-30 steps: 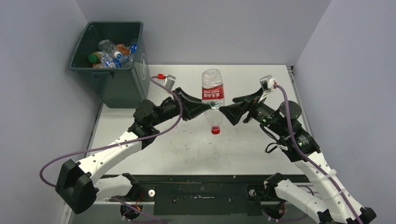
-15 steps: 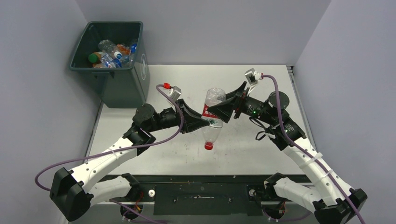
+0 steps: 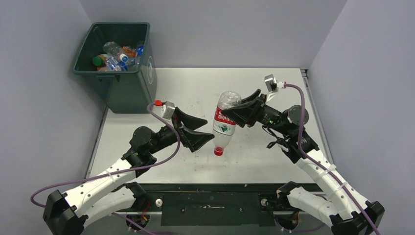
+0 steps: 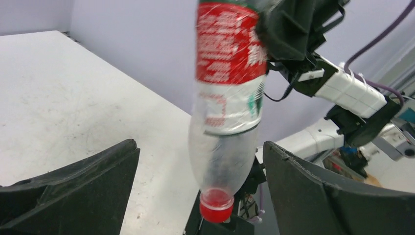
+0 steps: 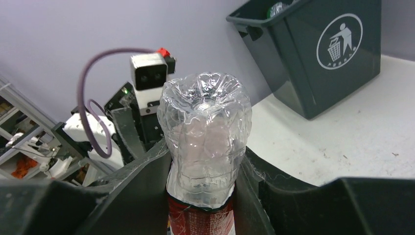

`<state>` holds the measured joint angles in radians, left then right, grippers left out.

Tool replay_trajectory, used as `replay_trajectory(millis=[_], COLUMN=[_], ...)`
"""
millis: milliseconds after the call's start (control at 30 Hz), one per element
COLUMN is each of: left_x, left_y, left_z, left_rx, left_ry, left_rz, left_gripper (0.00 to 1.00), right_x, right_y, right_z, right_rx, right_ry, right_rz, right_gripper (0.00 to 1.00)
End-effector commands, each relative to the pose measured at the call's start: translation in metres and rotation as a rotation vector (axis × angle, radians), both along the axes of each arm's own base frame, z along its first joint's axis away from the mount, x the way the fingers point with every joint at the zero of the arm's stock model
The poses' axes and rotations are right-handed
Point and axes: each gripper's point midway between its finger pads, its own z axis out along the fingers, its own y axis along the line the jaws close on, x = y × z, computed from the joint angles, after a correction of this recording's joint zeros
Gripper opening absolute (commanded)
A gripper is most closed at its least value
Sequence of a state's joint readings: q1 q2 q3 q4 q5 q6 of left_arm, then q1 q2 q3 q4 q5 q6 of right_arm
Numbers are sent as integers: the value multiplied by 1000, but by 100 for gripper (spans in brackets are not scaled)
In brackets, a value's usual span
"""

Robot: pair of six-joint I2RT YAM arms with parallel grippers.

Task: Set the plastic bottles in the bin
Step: Pick up the plastic bottle from the corner of the board.

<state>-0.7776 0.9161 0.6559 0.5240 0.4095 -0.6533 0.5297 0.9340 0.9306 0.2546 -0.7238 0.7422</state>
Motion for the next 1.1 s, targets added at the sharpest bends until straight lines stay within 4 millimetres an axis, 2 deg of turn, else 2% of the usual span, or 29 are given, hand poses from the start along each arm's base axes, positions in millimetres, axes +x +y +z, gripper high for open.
replay_trajectory(millis=[0,100,233,433,600,833,900,933,1033,1067], left_x=[6,-4,-30,-47,-59,-59,-56,-55,-52,-52], left_y=[28,29,19,14,0,-12,-13,-13,-11,-11], left_z=[13,1,-10,-19,-31,-34,-31,-29,-21,-19], left_rx=[-146,-126,-75,-71,-15,45,33,23,-6,-14], left_ry=[-47,-58,-82,-79,-66,-62,-54,-53,-49,-50], left_rz=[145,111,-49,-148,-234,-241,-227,-217,-195,-193], left_gripper=[96,96,96,96,99,63,58,58,75,77], right_x=[-18,-23,-29,-32,-33,-33,-34,-34,-34,-34], right_y=[-21,-28,-35,-40,-40,-39,-38,-38,-38,-38], right_z=[45,46,51,50,46,45,45,44,42,42], right_rx=[193,274,354,420,454,462,457,455,451,448], right_ry=[-157,-175,-200,-205,-180,-177,-176,-176,-175,-175], right_rz=[-52,-65,-61,-62,-39,-29,-27,-27,-29,-30], right_gripper=[31,31,31,30,30,30,29,29,29,29])
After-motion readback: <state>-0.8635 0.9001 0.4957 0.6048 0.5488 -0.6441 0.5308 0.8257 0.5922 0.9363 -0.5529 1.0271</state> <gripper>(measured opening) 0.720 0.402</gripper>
